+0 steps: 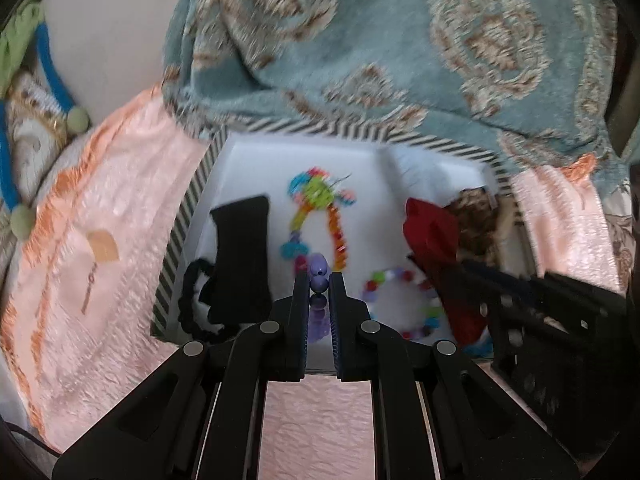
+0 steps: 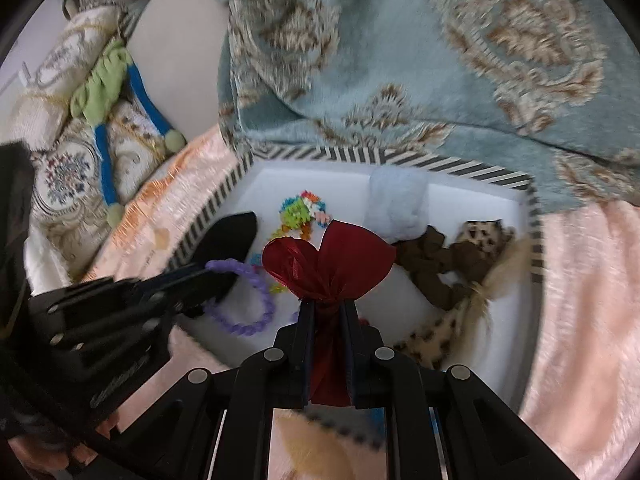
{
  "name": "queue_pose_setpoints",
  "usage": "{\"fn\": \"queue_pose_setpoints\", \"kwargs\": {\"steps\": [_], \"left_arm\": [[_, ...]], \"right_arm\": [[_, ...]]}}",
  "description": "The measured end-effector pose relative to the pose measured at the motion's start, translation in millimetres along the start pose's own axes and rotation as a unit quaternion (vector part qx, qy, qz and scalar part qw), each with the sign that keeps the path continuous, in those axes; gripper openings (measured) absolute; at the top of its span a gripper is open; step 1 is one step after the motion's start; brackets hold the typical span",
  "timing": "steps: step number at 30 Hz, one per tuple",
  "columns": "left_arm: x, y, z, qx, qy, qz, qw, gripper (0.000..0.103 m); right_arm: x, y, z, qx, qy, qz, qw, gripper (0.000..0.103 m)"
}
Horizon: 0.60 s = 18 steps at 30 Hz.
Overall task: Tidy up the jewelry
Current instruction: 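Carry both items into the tray and open both tools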
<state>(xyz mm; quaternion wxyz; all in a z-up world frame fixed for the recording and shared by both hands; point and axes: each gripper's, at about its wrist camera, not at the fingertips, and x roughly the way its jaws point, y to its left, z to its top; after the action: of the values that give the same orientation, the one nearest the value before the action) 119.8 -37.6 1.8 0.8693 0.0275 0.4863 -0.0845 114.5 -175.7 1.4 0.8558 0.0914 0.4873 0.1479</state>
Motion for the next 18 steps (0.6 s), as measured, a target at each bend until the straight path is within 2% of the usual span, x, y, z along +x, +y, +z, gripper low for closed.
{"fn": "queue_pose_setpoints", "kwargs": {"steps": [8,10,12,14,15,18], "left_arm": [[21,13,-11,-0.012,0.009,0.011,0.9998,0.008],[24,13,-13,-0.013,0.010,0.009,0.9998,0.011],[26,12,-15,-0.011,0.009,0.014,0.9998,0.023],[26,12,-17,-0.013,0.006,0.011,0.9998,0.032],[27,13,-17,-0.015,0.007,0.010,0.9998,0.035],[27,15,-19,-0.023,0.008,0.019,0.9995,0.036]], "right_arm": [[41,-6,15,-0.007,0.023,-0.015,1.000,0.012],[44,-7,16,-0.007,0.018,-0.019,1.000,0.012],[45,-8,16,-0.005,0.012,-0.016,1.000,0.013],[45,-7,15,-0.008,0.008,-0.018,1.000,0.028],[43,-7,12,-0.008,0.008,-0.019,1.000,0.032],[37,-7,8,-0.002,0.001,-0.016,1.000,0.034]]}}
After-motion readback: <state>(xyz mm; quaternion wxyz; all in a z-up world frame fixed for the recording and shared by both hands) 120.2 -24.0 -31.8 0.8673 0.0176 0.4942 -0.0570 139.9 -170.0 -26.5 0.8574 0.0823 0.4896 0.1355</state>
